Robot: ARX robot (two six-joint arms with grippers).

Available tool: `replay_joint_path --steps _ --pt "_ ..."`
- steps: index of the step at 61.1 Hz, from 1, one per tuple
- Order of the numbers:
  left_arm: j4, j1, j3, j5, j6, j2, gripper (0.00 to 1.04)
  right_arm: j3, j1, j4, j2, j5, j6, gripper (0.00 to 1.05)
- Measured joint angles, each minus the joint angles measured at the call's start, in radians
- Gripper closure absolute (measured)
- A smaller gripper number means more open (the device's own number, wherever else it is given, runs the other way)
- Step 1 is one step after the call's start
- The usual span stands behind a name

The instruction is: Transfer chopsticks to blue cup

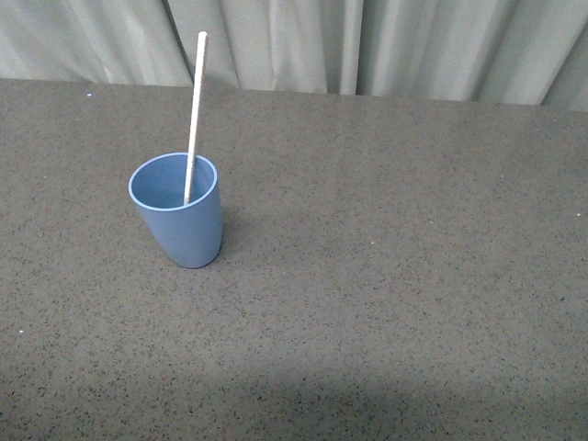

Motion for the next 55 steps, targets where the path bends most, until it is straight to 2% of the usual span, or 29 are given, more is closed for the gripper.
replay_joint_path --steps 44,49,55 --pt "0.0 0.0 0.0 0.0 0.0 0.0 0.07 0.0 0.0 -0.238 -0.241 0.0 0.0 1.04" --pt "0.0 0.0 0.0 0.0 0.0 0.0 0.07 0.001 0.0 -0.377 -0.345 -0.003 0.0 1.04" --pt "0.0 0.0 0.0 0.0 0.0 0.0 0.07 0.001 0.0 -0.408 -0.408 -0.003 0.0 1.04"
